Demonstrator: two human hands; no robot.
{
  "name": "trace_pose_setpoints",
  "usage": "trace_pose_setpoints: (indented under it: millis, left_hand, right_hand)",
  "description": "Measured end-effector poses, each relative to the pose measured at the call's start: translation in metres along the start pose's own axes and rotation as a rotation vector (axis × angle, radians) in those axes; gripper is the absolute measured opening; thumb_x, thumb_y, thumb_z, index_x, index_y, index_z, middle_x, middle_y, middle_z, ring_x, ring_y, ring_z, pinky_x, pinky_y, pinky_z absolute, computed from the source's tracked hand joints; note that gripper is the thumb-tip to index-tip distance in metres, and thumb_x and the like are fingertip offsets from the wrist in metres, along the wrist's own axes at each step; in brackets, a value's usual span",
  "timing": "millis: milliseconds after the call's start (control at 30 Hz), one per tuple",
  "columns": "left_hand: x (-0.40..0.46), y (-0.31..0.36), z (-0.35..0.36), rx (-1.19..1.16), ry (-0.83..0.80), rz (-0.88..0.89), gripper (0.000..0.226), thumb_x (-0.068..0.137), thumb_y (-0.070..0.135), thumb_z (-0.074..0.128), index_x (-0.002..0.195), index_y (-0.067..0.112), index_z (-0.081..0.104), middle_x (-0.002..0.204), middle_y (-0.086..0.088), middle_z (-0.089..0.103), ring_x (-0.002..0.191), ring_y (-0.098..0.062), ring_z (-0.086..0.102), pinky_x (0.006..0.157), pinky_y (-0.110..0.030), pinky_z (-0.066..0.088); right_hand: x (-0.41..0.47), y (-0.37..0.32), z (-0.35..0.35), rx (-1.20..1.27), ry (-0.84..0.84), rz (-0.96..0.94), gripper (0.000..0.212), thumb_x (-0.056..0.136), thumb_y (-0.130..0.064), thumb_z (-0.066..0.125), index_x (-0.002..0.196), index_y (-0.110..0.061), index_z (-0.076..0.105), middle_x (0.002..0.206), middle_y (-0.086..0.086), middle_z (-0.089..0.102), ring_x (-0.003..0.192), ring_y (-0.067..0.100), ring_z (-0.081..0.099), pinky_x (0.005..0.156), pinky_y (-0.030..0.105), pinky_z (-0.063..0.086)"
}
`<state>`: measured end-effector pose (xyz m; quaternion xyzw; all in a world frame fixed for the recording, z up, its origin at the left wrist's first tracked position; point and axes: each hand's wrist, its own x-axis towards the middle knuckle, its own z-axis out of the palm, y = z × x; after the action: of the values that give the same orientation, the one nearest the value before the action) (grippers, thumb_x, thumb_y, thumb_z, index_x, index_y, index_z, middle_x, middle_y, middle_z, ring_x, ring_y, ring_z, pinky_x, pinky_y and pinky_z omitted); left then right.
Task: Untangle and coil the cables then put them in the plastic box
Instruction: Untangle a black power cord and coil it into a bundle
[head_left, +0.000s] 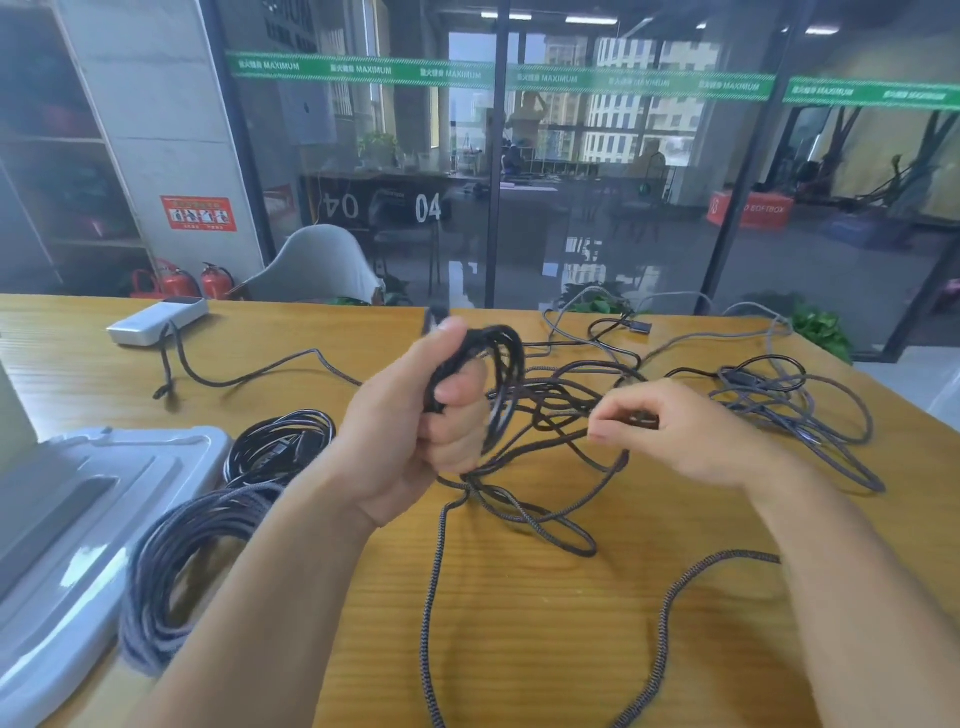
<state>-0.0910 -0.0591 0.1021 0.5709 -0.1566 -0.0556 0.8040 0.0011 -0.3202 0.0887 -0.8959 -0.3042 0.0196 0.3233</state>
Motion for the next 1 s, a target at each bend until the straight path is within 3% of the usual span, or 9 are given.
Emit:
trace_pose_setpoints:
  millis: [167,300,400,467,633,733,800,867,1000]
  left_hand:
    - [0.005,-0.013,0.010,0.189,-0.165,-0.088,0.049,0.101,0.051,0.038,0.060,0.024,0.042,0.050,0.010,0.027,0.044,-0.008,0.019,0.045,-0.022,0.019]
    - [0.007,-0.020,0.016,0.369,-0.163,-0.089,0.048,0.101,0.052,0.039,0.065,0.021,0.044,0.055,0.004,0.027,0.050,-0.015,0.018,0.049,-0.027,0.018]
    - [0.009,-0.028,0.023,0.537,-0.138,-0.075,0.055,0.105,0.053,0.038,0.073,0.008,0.042,0.059,0.002,0.026,0.057,-0.019,0.018,0.054,-0.031,0.018]
    - [0.012,-0.035,0.027,0.573,-0.075,-0.052,0.059,0.111,0.050,0.036,0.075,0.002,0.039,0.061,0.000,0.025,0.058,-0.020,0.018,0.055,-0.031,0.020]
    - [0.020,-0.046,0.026,0.494,0.157,0.036,0.054,0.110,0.048,0.032,0.073,0.011,0.044,0.057,0.007,0.032,0.052,-0.012,0.024,0.049,-0.021,0.024]
    - [0.019,-0.044,0.027,0.458,0.203,0.099,0.059,0.103,0.061,0.034,0.069,0.017,0.054,0.064,-0.002,0.030,0.059,-0.018,0.021,0.054,-0.031,0.018]
    - [0.016,-0.042,0.030,0.465,0.209,0.141,0.063,0.099,0.065,0.035,0.061,0.018,0.053,0.069,-0.008,0.021,0.063,-0.022,0.017,0.058,-0.040,0.015]
    - [0.017,-0.041,0.029,0.478,0.241,0.173,0.069,0.100,0.063,0.041,0.064,0.004,0.044,0.063,-0.005,0.020,0.059,-0.021,0.017,0.057,-0.042,0.015]
    - [0.020,-0.044,0.022,0.511,0.350,0.222,0.056,0.111,0.033,0.047,0.064,0.003,0.046,0.054,0.002,0.028,0.051,-0.015,0.022,0.051,-0.026,0.025]
  right_hand:
    - [0.006,-0.016,0.013,-0.476,0.554,-0.032,0.052,0.079,-0.080,0.056,0.067,-0.031,0.066,0.052,-0.010,0.057,0.052,0.007,0.052,0.050,0.024,0.031]
    - [0.008,-0.029,0.028,-0.376,0.820,-0.146,0.058,0.082,-0.076,0.064,0.061,-0.021,0.059,0.048,-0.008,0.051,0.047,0.013,0.047,0.046,0.027,0.036]
    - [0.010,-0.037,0.040,-0.014,0.747,-0.139,0.043,0.091,-0.053,0.075,0.065,-0.022,0.059,0.051,-0.005,0.050,0.051,0.012,0.043,0.051,0.025,0.034]
    - [0.009,-0.042,0.040,0.202,0.621,-0.113,0.037,0.102,-0.043,0.064,0.075,-0.018,0.070,0.060,-0.002,0.054,0.057,0.010,0.048,0.058,0.030,0.040]
    - [0.000,-0.064,0.041,0.683,0.319,-0.026,0.030,0.107,-0.014,0.052,0.109,-0.021,0.081,0.078,-0.002,0.063,0.074,0.010,0.060,0.066,0.032,0.058]
    - [-0.003,-0.070,0.044,0.782,0.244,-0.066,0.038,0.102,0.008,0.047,0.123,-0.013,0.070,0.092,0.006,0.073,0.079,0.014,0.065,0.081,0.034,0.062]
    - [-0.004,-0.072,0.044,0.900,0.205,-0.075,0.037,0.100,0.015,0.044,0.119,-0.012,0.060,0.101,0.011,0.070,0.082,0.019,0.068,0.087,0.038,0.061]
    - [-0.003,-0.072,0.045,1.056,0.146,-0.063,0.036,0.097,0.020,0.041,0.108,-0.011,0.054,0.102,0.011,0.060,0.091,0.022,0.065,0.096,0.046,0.059]
    - [0.000,-0.068,0.049,1.243,0.069,-0.079,0.043,0.091,0.026,0.039,0.101,-0.014,0.050,0.098,0.006,0.050,0.101,0.025,0.057,0.106,0.062,0.051]
